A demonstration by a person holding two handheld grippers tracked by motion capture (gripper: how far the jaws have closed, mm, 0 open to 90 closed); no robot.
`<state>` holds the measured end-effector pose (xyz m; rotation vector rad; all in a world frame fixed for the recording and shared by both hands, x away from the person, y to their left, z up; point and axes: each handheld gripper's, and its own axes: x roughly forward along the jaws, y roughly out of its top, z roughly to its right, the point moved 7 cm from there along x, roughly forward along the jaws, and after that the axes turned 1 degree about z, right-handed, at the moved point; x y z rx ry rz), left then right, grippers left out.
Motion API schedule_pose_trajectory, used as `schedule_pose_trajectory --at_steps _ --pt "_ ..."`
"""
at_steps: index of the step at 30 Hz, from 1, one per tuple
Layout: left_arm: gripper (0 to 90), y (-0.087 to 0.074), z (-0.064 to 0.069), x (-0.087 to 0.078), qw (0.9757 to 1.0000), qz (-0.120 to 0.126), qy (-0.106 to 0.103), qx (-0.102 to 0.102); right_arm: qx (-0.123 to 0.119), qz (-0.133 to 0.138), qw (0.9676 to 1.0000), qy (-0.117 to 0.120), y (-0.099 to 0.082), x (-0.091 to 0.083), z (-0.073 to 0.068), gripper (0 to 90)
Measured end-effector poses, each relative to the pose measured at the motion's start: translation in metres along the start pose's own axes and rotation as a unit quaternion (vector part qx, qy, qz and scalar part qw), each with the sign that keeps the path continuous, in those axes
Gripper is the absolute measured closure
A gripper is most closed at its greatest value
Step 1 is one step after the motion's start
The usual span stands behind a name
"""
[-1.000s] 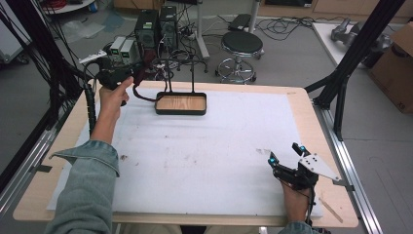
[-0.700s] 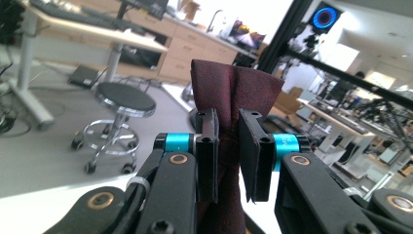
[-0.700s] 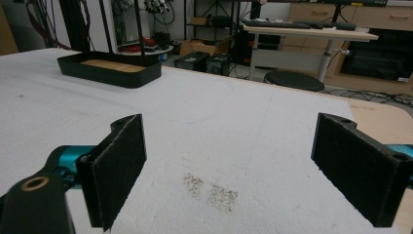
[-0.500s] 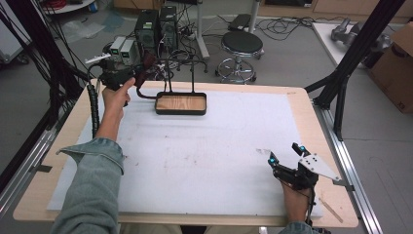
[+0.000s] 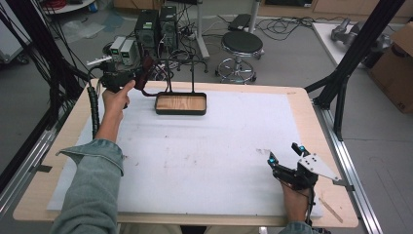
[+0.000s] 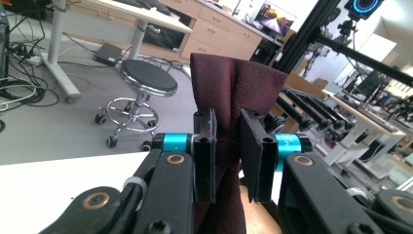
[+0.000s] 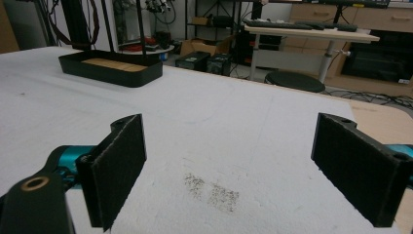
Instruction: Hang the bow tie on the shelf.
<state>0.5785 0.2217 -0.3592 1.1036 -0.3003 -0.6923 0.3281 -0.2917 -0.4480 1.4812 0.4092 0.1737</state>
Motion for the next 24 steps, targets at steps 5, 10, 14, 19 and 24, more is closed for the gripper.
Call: schedule_pose_trajectory --at_steps 5,10,14,19,24 --pt "69.5 0.000 -0.001 -0.002 0.9999 -0.009 0.004 0.005 0.001 0.000 1.0000 0.000 0.000 0.000 0.000 11.7" --pt "67.1 0.004 0.001 -0.009 0.9999 -0.003 0.003 0.010 0.001 0.001 1.0000 0.000 0.000 0.000 0.000 11.7" --pt "63.2 0.008 0.006 -0.017 0.9996 -0.003 0.005 0.028 0.002 0.001 1.0000 -0.001 0.000 0.000 0.000 11.7" --pt "58.4 0.012 0.015 -0.029 0.9985 -0.002 0.010 0.054 -0.002 0.002 1.0000 -0.001 0.000 0.000 0.000 11.7" --pt "54.8 0.016 0.023 -0.042 0.9961 -0.009 0.014 0.087 -0.001 0.003 1.0000 -0.002 0.001 0.000 0.000 11.7"
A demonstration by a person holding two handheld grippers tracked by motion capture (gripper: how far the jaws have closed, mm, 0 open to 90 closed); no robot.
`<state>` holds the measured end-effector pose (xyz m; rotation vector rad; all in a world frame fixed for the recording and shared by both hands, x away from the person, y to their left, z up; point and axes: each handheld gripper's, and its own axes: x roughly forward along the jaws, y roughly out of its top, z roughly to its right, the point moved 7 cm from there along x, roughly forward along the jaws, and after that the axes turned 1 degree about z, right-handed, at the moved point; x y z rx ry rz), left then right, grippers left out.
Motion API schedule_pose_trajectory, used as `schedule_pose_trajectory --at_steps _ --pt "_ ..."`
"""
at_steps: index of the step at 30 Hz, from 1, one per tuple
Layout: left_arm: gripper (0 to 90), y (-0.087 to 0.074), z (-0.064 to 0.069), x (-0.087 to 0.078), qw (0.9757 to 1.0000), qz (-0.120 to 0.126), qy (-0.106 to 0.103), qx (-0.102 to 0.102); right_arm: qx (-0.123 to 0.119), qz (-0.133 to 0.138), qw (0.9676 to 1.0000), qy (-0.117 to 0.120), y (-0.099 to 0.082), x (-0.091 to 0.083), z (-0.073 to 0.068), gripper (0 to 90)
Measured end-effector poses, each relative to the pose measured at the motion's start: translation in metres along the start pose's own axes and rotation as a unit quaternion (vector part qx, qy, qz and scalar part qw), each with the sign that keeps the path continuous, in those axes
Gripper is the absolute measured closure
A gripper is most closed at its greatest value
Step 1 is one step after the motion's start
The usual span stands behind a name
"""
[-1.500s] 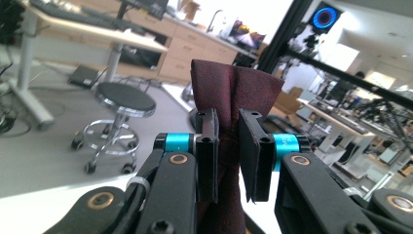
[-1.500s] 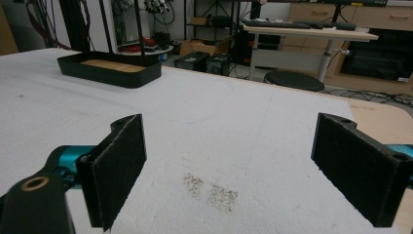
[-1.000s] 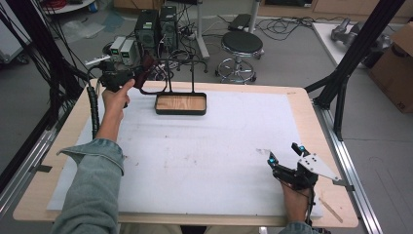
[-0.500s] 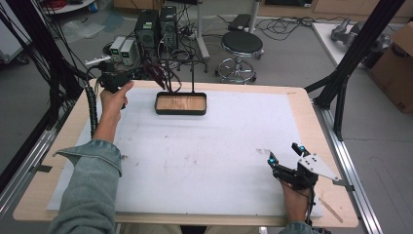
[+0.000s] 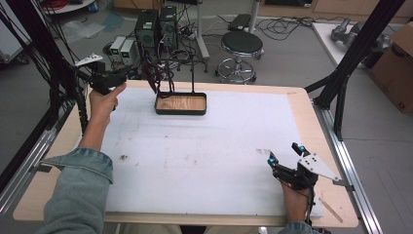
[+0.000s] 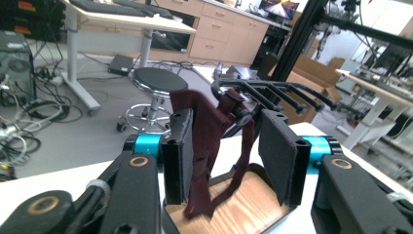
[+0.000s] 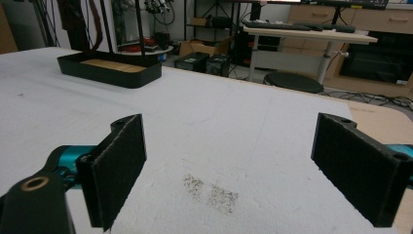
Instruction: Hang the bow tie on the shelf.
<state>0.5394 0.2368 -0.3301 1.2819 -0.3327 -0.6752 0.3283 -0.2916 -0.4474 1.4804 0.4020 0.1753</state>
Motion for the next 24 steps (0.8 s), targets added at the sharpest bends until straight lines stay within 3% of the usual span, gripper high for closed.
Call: schedule_pose_trajectory --at_steps 13,24 --pt "48.8 0.004 0.035 -0.029 0.9974 -0.009 -0.022 0.068 -0.001 0.000 1.0000 -0.002 0.000 0.000 0.000 11.7" --pt "40.7 0.000 0.064 -0.054 0.9944 -0.007 -0.034 0.100 0.002 0.000 1.0000 -0.002 0.000 0.001 0.000 11.7"
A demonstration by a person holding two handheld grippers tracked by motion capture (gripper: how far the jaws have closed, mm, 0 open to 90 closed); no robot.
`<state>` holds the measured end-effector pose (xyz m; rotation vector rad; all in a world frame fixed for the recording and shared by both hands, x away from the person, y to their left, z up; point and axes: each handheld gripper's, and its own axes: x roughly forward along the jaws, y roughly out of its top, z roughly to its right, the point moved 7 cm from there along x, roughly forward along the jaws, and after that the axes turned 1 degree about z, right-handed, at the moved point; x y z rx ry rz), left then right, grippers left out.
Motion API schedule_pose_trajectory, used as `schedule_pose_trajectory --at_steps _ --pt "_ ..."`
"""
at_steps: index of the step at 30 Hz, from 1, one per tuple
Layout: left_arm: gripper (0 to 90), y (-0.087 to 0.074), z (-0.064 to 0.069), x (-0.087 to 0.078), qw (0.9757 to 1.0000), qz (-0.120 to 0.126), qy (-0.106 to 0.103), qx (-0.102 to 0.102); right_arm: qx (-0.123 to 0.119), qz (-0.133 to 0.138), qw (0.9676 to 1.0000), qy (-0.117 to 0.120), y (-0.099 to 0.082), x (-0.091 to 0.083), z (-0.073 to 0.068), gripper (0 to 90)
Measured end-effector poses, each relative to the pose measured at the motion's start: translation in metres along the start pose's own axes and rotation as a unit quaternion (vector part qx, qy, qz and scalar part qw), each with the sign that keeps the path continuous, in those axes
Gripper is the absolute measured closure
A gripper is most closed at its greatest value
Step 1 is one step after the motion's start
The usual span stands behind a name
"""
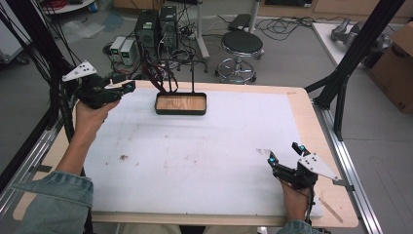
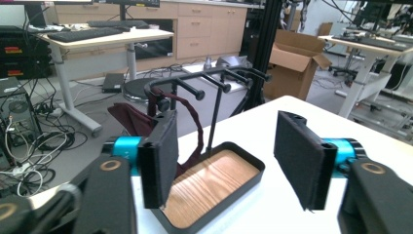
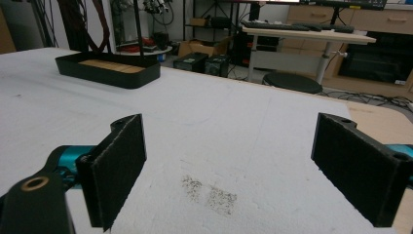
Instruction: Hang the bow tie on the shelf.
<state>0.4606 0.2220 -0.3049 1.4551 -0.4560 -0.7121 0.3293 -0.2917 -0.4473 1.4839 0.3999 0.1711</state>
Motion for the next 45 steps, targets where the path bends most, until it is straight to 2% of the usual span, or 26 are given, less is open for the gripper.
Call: schedule_pose_trajectory --at_steps 4,12,19,23,28,32,35,39,45 --pt "39.3 -0.004 0.008 -0.009 1.0000 0.002 -0.003 0.009 0.003 0.001 1.0000 -0.001 0.000 0.000 0.000 11.7" --pt "31.1 -0.018 0.016 -0.026 1.0000 -0.002 -0.002 0.005 0.000 0.002 1.0000 -0.001 0.000 0.001 0.000 11.7" --pt "23.7 -0.031 0.017 -0.039 0.9995 -0.005 0.028 0.014 0.001 0.000 1.0000 -0.002 0.000 0.000 0.000 11.7" --pt "21.9 -0.039 0.021 -0.047 0.9991 -0.008 0.036 0.019 0.002 0.000 1.0000 -0.003 0.000 0.000 0.000 11.7" --pt "19.7 -0.046 0.026 -0.058 0.9979 -0.011 0.054 0.033 0.003 0.000 1.0000 -0.005 0.000 0.000 0.000 11.7" --pt "18.1 -0.053 0.031 -0.068 0.9971 -0.002 0.065 0.039 0.001 0.000 1.0000 -0.006 0.000 0.000 0.001 11.7" --pt "18.0 -0.061 0.033 -0.075 0.9957 -0.005 0.078 0.049 0.002 -0.001 1.0000 -0.005 0.000 0.000 0.001 11.7" --pt "18.0 -0.074 0.036 -0.081 0.9950 -0.009 0.086 0.049 0.000 -0.001 1.0000 -0.005 0.000 0.000 0.001 11.7" --pt "17.2 -0.092 0.044 -0.088 0.9950 -0.019 0.087 0.045 0.000 -0.002 1.0000 -0.004 0.000 0.000 0.001 11.7"
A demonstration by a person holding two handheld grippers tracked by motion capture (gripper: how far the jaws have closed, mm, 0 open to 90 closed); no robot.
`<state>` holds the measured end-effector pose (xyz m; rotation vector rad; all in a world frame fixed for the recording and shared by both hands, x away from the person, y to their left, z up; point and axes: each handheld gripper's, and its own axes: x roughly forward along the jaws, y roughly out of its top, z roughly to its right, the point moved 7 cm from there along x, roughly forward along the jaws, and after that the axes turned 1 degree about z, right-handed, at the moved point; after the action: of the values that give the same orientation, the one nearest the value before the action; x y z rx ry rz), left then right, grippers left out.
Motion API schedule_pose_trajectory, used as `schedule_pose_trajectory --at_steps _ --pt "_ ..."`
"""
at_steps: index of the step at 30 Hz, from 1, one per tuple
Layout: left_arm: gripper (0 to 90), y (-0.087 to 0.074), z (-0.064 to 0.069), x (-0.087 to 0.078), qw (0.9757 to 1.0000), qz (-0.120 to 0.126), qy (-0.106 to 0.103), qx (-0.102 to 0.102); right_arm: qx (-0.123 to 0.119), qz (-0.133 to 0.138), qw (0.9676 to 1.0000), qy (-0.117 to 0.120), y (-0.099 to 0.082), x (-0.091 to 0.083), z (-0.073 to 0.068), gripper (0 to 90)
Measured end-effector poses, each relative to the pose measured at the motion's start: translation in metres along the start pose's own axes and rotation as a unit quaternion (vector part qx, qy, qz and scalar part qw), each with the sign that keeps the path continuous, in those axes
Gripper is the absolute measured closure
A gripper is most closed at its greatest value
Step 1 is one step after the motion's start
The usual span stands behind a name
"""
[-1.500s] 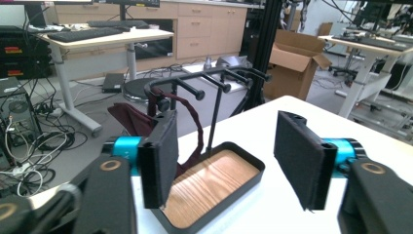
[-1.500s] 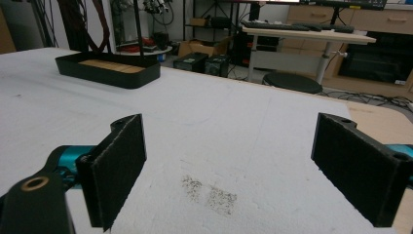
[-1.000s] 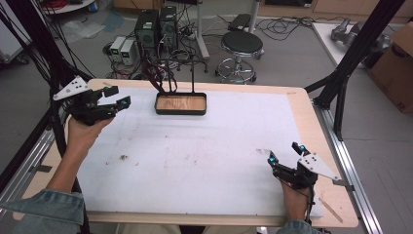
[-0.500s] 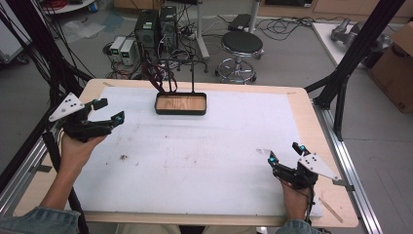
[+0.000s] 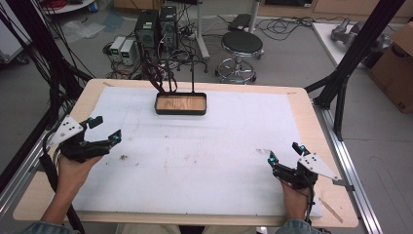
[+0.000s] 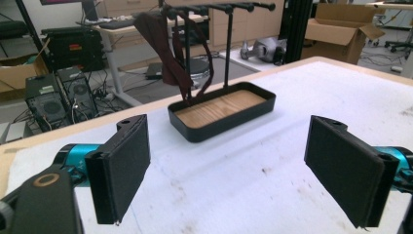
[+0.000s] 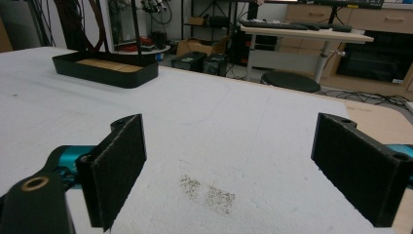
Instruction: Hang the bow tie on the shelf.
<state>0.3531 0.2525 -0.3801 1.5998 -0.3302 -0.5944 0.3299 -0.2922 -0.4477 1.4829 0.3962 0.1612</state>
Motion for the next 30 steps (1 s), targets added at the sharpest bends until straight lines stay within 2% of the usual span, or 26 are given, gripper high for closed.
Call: schedule_pose_trajectory --at_steps 7,19,30 --pt "16.4 -0.021 0.004 -0.007 0.9998 -0.012 0.014 -0.010 -0.002 0.000 1.0000 0.000 0.000 0.000 0.000 11.7" --pt "15.9 -0.055 0.007 -0.018 0.9984 -0.035 0.045 -0.008 -0.001 -0.001 1.0000 0.001 0.000 0.001 0.000 11.7" --pt "15.8 -0.073 0.008 -0.018 0.9971 -0.055 0.052 -0.015 -0.001 -0.004 1.0000 0.001 -0.001 0.001 0.000 11.7"
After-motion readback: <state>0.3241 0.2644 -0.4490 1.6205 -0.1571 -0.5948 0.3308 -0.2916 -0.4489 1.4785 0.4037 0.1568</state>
